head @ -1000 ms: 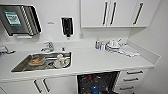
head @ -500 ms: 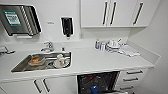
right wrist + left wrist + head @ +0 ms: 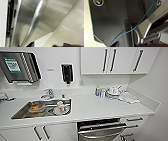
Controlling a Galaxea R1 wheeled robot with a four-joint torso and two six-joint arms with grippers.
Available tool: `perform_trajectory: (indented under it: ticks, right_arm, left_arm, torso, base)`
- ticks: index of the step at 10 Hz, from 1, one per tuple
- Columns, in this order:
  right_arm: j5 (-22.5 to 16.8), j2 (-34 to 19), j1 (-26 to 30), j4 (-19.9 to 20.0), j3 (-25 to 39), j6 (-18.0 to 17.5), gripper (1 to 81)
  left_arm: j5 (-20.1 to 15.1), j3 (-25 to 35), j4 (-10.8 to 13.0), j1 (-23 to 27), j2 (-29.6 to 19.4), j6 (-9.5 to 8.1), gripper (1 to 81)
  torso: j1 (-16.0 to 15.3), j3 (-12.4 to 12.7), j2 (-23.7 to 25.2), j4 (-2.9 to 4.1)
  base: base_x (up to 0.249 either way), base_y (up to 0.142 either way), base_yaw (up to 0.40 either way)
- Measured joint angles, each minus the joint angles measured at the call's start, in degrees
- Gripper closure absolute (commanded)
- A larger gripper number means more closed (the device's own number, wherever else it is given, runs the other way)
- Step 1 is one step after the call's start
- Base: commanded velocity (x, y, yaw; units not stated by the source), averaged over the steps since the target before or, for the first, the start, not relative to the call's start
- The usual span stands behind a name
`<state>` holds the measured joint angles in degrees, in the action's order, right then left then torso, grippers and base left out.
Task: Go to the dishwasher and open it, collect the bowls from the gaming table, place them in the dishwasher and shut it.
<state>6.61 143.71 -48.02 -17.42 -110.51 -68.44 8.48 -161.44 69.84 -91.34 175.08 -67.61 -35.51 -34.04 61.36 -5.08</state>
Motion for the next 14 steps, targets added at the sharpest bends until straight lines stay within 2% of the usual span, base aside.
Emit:
perform_trajectory:
  ticks: [2, 4, 6, 8, 10, 12, 13, 14]
  right_arm:
    - [-0.4, -0.3, -4.0, -0.7, -1.0, 0.2, 1.0]
    - [-1.4, 0.5, -11.9, -5.3, -6.1, 1.1, 1.0]
    - [-1.8, 2.9, -20.6, -13.5, -13.3, 1.6, 1.0]
    - [1.3, 5.3, -25.9, -23.1, -18.4, 2.4, 1.0]
    - [5.2, 7.5, -30.9, -35.6, -22.4, 2.7, 1.0]
    - [6.9, 9.0, -33.6, -42.5, -26.6, 2.8, 1.0]
    - [7.3, 10.0, -34.1, -44.5, -28.8, 2.8, 1.0]
    - [7.5, 11.1, -34.7, -46.0, -31.2, 2.9, 1.0]
  left_arm:
    - [-0.5, 0.0, 0.0, 0.1, 0.4, 0.00, 1.0]
    - [-1.2, -0.1, 0.0, 0.5, 1.0, 0.00, 1.0]
    - [-1.2, -0.1, 0.0, 1.0, 1.1, 0.13, 1.0]
    - [-1.2, -0.8, 0.0, 1.0, 1.1, 0.27, 1.0]
    - [-1.2, -2.2, 0.0, 1.2, 1.1, 0.68, 1.0]
    - [-1.2, -3.7, 0.0, 2.1, 1.1, 1.79, 1.0]
    - [-1.2, -4.2, 0.1, 2.8, 1.0, 1.99, 1.0]
    - [-1.2, -4.4, 0.1, 3.5, 0.9, 2.97, 1.0]
  torso:
    - [0.0, 0.0, 0.0, 0.00]
    - [0.0, 0.0, 0.0, 0.00]
    - [0.0, 0.0, 0.0, 0.00]
    - [0.0, 0.0, 0.0, 0.00]
    - [0.0, 0.0, 0.0, 0.00]
    - [0.0, 0.0, 0.0, 0.00]
    - [0.0, 0.0, 0.0, 0.00]
    - [0.0, 0.0, 0.0, 0.00]
  base:
    - [0.000, 0.000, 0.000]
    - [0.000, 0.000, 0.000]
    - [0.000, 0.000, 0.000]
    - [0.000, 0.000, 0.000]
    - [0.000, 0.000, 0.000]
    - [0.000, 0.000, 0.000]
    - [0.000, 0.000, 0.000]
    - [0.000, 0.000, 0.000]
